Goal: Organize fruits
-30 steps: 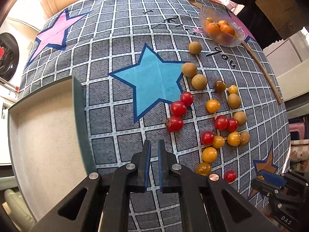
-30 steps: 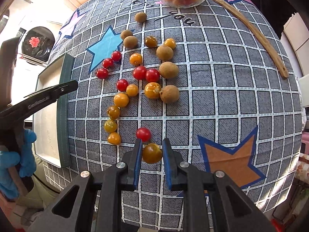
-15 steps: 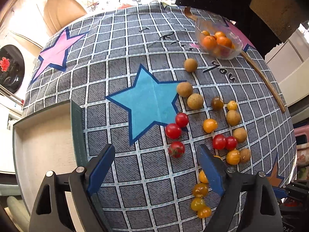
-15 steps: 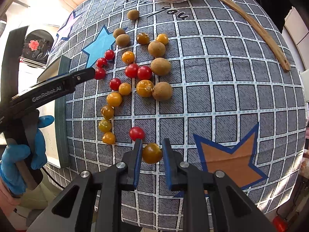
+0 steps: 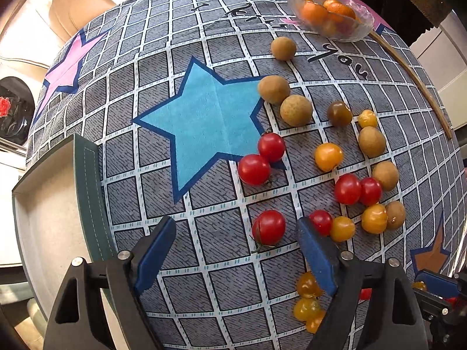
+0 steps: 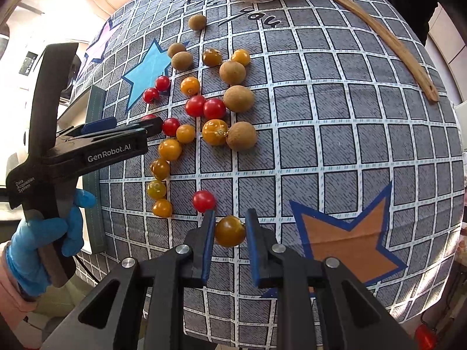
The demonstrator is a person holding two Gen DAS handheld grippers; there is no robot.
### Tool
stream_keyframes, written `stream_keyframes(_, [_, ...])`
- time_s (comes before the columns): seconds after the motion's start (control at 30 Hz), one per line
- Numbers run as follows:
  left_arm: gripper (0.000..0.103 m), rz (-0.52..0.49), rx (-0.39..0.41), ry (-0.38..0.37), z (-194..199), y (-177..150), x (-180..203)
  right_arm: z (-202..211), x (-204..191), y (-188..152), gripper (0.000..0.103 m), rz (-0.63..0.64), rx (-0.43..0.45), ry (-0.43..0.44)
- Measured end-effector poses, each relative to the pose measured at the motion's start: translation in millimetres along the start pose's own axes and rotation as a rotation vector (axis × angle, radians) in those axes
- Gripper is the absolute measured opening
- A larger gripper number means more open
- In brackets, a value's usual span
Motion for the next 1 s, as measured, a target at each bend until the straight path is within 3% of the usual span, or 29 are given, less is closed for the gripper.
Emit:
stream_keyframes(0.13, [0.058, 0.0, 0.007, -0.033, 0.1, -2.2, 4.7, 0.4, -1.5, 0.2, 0.023, 0.003, 0.001, -0.001])
stream_keyframes(0.17, [0.045, -0.011, 0.014, -0.038, 1.7, -2.3, 7.0, 0.6, -1.6, 0.3, 0.023, 0.003, 0.001, -0.002])
stream_keyframes(0.2, [0.024, -0.025, 0.02, -0.04, 4.2, -3.8, 11.5, 0.0, -1.4, 0.3, 0.023, 0.001, 0.002, -0.003])
stream_keyframes(0.23, [0.021, -0.037, 0.019, -0.038, 5.1, -4.1, 13.7, 0.3, -1.0, 1.1, 0.023, 0.0, 0.003, -0.004])
stream_keyframes(0.47, [0.021, 0.045, 0.043, -0.151, 35.0, -13.9, 5.0, 6.7, -5.2, 3.4, 0.023, 0.011, 0.016, -0.014])
stream_keyframes(0.63, [0.021, 0.128, 0.083, -0.167, 65.4, -27.1, -30.4, 10.4, -21.2, 9.0, 0.023, 0.048, 0.019, -0.013])
stream_keyframes(0.77, [0.021, 0.188, 0.089, -0.127, 76.8, -46.4, -73.6, 8.5, -47.7, 15.1, 0.023, 0.105, 0.014, -0.005])
stream_keyframes(1.0, [0.021, 0.333, 0.04, -0.003, 67.5, -109.1, -163.9, -15.7, -127.0, 24.7, 0.023, 0.258, -0.025, 0.033])
Point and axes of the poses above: each gripper's, at about its wrist camera, not at the fingertips, and z roughly against the way its jaws point, x to its right, y to its top, the point moved 6 cm from there along -z, roughly the way its jaws point, and after that the axes turned 3 degrees about y, right-handed, at the moved point
